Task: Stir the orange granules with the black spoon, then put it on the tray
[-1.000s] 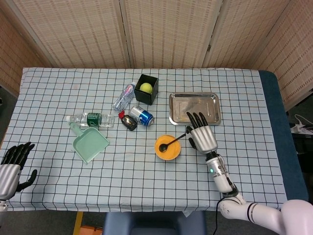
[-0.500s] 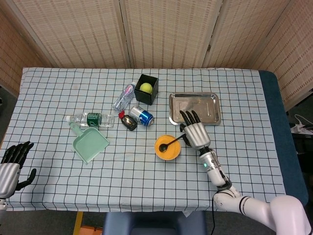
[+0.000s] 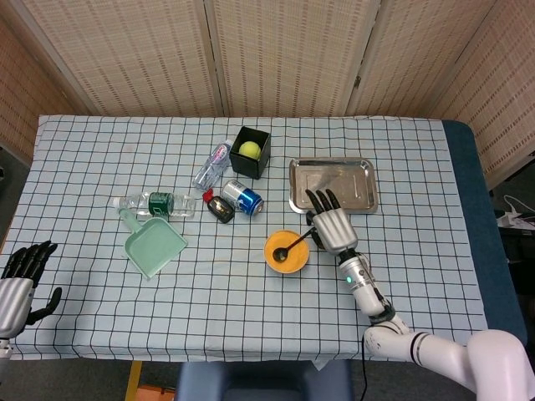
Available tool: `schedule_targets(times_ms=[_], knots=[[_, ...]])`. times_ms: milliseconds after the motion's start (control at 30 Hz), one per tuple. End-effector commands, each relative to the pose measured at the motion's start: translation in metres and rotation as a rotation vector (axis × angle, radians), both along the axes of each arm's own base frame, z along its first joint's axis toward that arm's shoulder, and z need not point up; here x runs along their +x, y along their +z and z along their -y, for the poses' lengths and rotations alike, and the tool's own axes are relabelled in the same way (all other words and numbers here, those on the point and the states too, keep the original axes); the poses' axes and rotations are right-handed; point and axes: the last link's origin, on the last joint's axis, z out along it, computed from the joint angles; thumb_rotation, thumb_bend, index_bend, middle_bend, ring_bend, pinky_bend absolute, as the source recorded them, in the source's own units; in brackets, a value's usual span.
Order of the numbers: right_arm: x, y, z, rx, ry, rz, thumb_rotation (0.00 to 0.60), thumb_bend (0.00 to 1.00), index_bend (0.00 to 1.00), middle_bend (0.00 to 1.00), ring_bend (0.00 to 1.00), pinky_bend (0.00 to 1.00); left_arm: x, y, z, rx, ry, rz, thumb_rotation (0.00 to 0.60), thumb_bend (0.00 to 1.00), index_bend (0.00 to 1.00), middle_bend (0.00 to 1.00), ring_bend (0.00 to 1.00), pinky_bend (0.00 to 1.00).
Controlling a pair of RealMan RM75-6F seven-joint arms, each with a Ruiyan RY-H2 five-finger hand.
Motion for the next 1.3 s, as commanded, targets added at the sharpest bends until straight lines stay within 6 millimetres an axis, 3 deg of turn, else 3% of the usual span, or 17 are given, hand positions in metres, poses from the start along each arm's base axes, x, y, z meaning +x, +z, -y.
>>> schedule_targets(times_ms=[33, 1300], knots=[[-0.0004, 0.0010, 0.0003, 0.004, -0.005, -0.003, 0.600, 0.32, 0.49, 0.00, 0.00, 0.00, 0.0000, -0.0003, 0.0000, -0.001, -0.001, 0.000, 0.600, 0.45, 0.00, 0.01, 0.00, 0.05], [0.0006, -0.0018, 0.0008, 0.005, -0.018, -0.012, 0.600, 0.32, 0.56, 0.00, 0.00, 0.00, 0.0003, 0.0005, 0.0002, 0.002, -0.009, 0.004, 0.600, 0.45, 0.00, 0.01, 0.00, 0.05]])
